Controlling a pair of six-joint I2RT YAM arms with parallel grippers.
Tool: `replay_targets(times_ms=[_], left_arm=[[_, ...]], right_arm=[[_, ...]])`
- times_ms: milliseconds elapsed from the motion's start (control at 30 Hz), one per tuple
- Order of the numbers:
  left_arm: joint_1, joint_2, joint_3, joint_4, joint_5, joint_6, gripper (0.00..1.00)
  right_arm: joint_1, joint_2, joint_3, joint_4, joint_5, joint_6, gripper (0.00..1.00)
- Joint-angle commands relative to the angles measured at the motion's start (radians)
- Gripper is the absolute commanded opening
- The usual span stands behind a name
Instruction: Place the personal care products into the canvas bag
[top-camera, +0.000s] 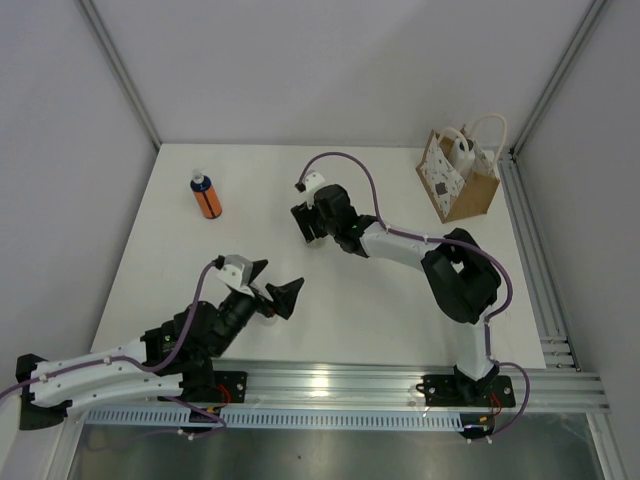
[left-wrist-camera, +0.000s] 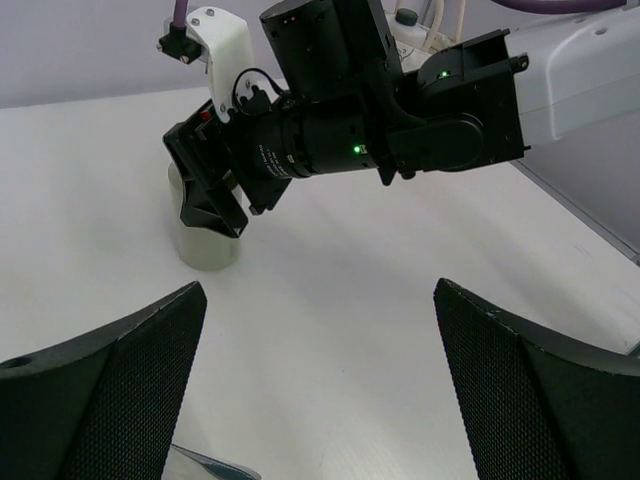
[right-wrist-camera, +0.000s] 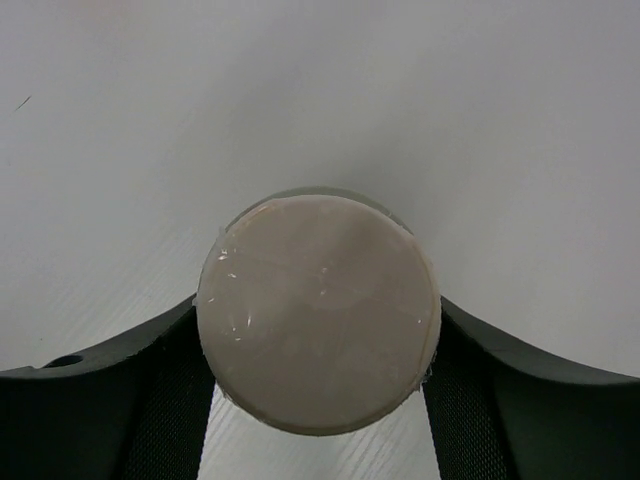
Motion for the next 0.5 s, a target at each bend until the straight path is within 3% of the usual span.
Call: replay_targets(times_ms=[0,233,333,467], left_arm=[[-0.005,0.023,0.016,0.031,-0.004,0.014,0.99],[-0.005,0.025,0.016,0.03,-0.004,0.014,0.99],[-0.005,0.02,0.016,0.03,-0.003,0.012,0.99],[-0.005,0.018,0.013,0.03,-0.001,0.009,0.99]], right_arm=[[0.005,0.002,0.045,0.061,0.013,-0.009,0.6],[0.004,-0.038,-0.001,0.114,0.036,-0.022,0.0],[-0.002,-0.09,-0.027,0.102,0.075,-0.031,0.0],[-0.053,-0.285,-0.134,0.114,0.104,-0.006,0.0]])
